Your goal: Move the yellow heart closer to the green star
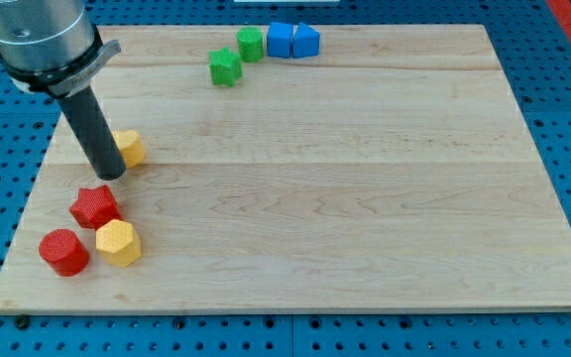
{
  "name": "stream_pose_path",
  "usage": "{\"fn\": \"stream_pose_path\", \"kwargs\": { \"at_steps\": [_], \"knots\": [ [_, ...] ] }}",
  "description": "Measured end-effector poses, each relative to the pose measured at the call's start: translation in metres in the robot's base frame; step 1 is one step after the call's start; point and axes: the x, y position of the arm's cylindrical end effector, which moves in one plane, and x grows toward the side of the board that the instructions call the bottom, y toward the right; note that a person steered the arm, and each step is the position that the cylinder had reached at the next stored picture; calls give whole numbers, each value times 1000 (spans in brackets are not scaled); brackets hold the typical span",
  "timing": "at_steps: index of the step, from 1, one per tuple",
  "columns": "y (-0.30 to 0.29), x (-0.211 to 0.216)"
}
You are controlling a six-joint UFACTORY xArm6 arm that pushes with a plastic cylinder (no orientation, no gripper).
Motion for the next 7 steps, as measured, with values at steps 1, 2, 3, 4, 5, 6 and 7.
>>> {"fn": "stream_pose_path", "kwargs": {
  "at_steps": [1, 2, 3, 4, 5, 6, 7],
  "knots": [
    [-11, -7],
    [-13, -4],
    [-18, -4],
    [-26, -4],
    [-26, 6],
    [-34, 6],
    [6, -23]
  ]
}}
